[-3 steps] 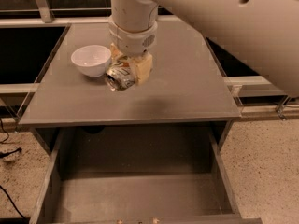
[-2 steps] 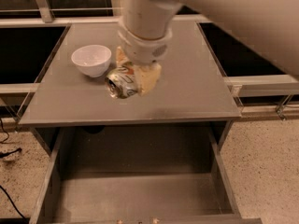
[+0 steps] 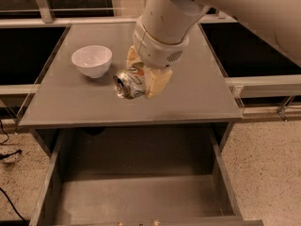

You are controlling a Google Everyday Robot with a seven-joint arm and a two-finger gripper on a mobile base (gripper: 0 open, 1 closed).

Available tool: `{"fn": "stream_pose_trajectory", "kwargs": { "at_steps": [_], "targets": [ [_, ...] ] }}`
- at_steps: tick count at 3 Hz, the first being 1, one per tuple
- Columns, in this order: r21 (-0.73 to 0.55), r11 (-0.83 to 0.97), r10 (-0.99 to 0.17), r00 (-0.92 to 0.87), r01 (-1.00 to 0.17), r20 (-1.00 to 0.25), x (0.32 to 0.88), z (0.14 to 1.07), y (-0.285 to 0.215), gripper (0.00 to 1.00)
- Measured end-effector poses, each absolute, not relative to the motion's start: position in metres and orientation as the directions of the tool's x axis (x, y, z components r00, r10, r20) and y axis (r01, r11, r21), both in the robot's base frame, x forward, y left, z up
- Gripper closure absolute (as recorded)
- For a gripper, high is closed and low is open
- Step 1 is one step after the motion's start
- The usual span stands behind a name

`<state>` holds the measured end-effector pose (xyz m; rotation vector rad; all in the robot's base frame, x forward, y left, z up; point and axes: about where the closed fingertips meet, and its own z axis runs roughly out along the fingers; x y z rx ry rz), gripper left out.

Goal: Place 7up can into top drawer

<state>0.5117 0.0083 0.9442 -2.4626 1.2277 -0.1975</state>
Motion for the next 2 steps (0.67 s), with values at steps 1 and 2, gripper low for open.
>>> {"fn": "stream_pose_trajectory", "kwargs": {
  "at_steps": [1, 2],
  "targets": [
    [-0.348, -0.491, -0.816, 0.562, -0.799, -0.139, 0.502, 0.93, -0.002, 1.0],
    [-0.251, -0.392, -0.838, 0.456, -0.885, -0.3, 0.477, 0.903, -0.019, 1.0]
  ]
}}
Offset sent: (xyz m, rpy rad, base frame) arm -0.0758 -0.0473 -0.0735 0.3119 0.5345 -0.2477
